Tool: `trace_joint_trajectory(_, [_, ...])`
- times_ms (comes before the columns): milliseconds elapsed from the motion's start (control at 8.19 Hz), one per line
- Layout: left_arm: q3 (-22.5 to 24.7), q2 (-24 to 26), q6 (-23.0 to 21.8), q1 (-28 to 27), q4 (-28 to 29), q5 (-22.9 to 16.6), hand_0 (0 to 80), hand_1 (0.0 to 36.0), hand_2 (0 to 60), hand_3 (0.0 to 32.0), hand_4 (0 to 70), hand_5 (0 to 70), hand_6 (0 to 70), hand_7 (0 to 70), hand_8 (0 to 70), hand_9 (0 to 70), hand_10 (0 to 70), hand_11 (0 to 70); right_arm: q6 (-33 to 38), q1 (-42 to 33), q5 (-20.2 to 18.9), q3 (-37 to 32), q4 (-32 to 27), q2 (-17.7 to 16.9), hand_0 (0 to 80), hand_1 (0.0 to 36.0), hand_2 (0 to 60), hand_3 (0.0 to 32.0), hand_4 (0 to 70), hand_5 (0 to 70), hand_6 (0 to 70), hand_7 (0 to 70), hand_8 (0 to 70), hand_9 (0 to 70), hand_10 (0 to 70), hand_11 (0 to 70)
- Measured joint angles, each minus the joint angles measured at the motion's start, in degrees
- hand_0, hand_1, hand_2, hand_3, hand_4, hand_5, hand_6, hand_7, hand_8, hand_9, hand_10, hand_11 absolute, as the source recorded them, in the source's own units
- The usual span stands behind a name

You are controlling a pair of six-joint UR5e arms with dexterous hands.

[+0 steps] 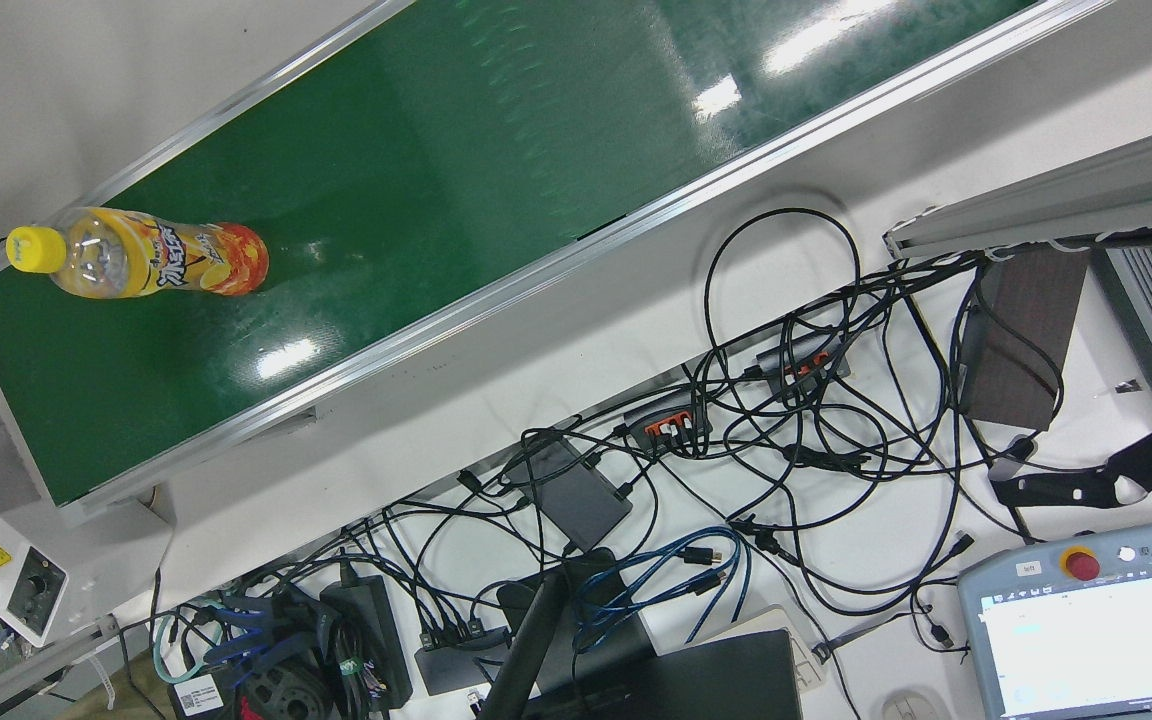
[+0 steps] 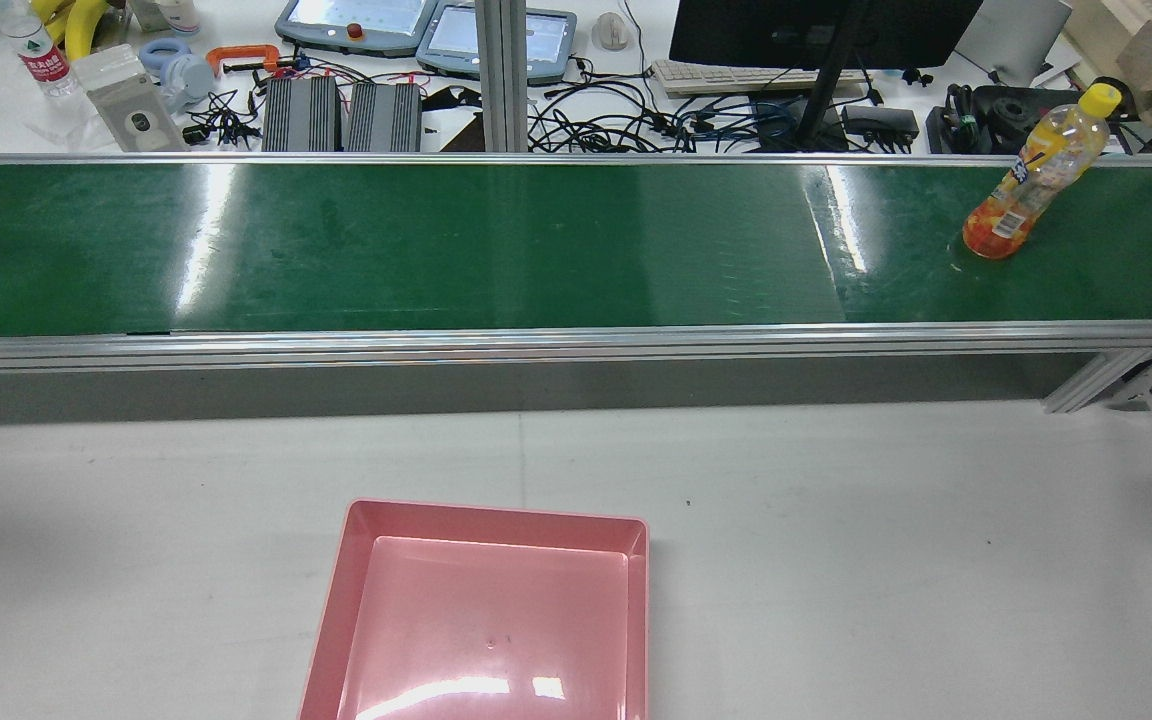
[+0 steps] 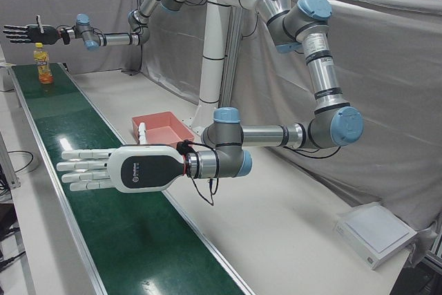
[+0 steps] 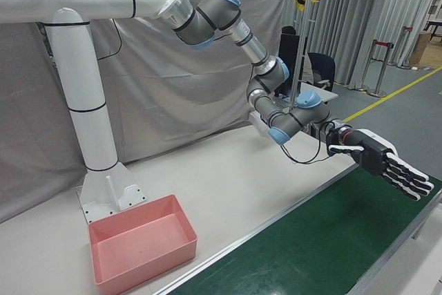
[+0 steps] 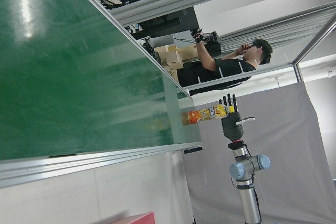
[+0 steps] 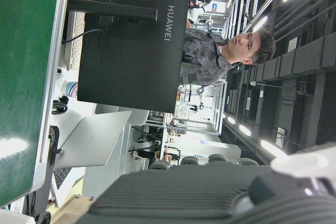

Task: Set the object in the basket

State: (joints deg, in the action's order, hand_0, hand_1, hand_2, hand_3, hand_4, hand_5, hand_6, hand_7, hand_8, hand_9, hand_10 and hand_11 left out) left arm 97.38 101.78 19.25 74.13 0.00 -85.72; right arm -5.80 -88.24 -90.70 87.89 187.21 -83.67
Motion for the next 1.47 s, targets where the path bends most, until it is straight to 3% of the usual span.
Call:
trace_joint_trajectory(1099, [0.4,-1.7,0.0,0.1,-0.2,0.0,47.4,5.6,0.0,0.0,3.4,0.6,0.0,0.0,0.0,0.0,4.0,7.2,0.0,0.0,0.0,-0.1,0.0,0.0,0.0,0.0,0.0,0.0,0.0,0.0,0.0,0.0,0.0,0.0,0.0,0.0])
trace_joint_trajectory(1465, [-0.4,-2.6,0.0,-0.3,0.0,0.0,46.6,3.1,0.0,0.0,4.1,0.1,0.0,0.0,0.0,0.0,2.3,4.4,0.0,0.0,0.0,-0.1,0.0,0.0,0.0,0.0,0.0,0.0,0.0,0.0,0.0,0.0,0.0,0.0,0.0,0.0])
